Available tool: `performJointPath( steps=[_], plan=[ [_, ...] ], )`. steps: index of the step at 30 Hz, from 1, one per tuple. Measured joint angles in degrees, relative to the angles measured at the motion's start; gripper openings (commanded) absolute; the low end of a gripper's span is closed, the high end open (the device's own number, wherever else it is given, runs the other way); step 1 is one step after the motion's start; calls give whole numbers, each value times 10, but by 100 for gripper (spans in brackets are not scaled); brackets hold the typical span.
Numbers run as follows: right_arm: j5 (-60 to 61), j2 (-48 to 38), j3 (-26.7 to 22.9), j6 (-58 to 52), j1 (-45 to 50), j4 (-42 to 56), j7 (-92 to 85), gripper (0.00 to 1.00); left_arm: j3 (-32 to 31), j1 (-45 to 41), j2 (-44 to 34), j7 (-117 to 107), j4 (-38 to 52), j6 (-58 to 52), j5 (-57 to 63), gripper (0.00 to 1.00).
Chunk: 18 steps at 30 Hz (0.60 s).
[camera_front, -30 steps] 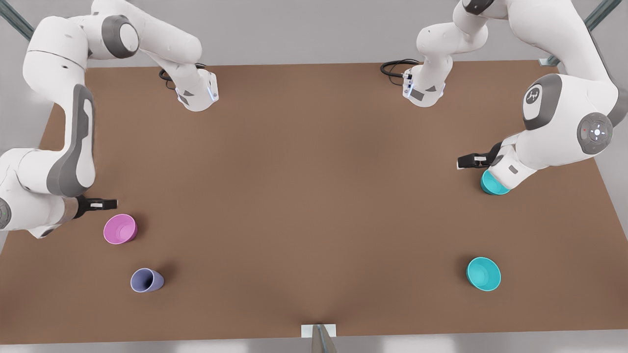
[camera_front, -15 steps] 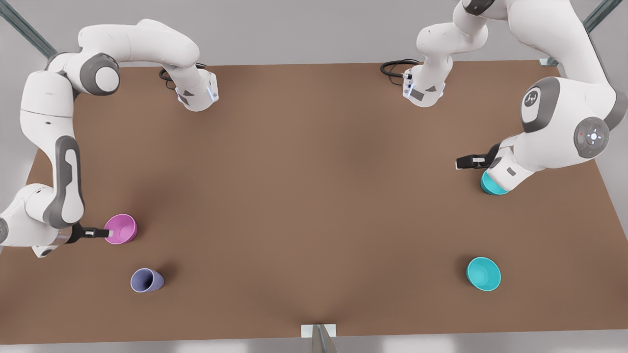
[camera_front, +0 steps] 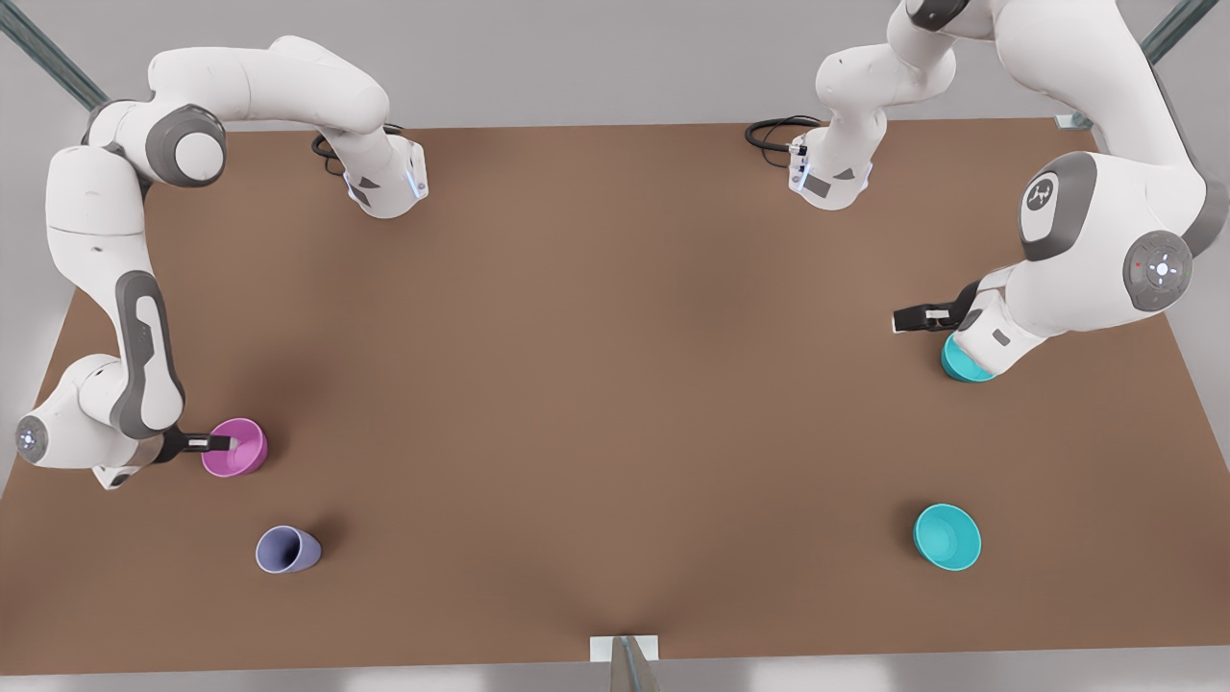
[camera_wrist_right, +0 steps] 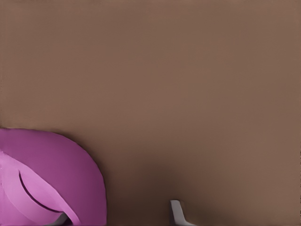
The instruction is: Stack the blue bowl on the pink bowl
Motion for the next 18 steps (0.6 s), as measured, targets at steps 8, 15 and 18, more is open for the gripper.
performJointPath(
  steps=[8,15,18],
  plan=[
    [7,-10,6,-20,6,4,-15,21,0,0,4,-1,0,0,0,100],
    [34,-107,65,-95,62,-27,-22,21,0,0,4,-2,1,0,0,100],
    [70,-183,68,-122,140,-91,-10,21,0,2,4,-2,2,0,1,100]
  ],
)
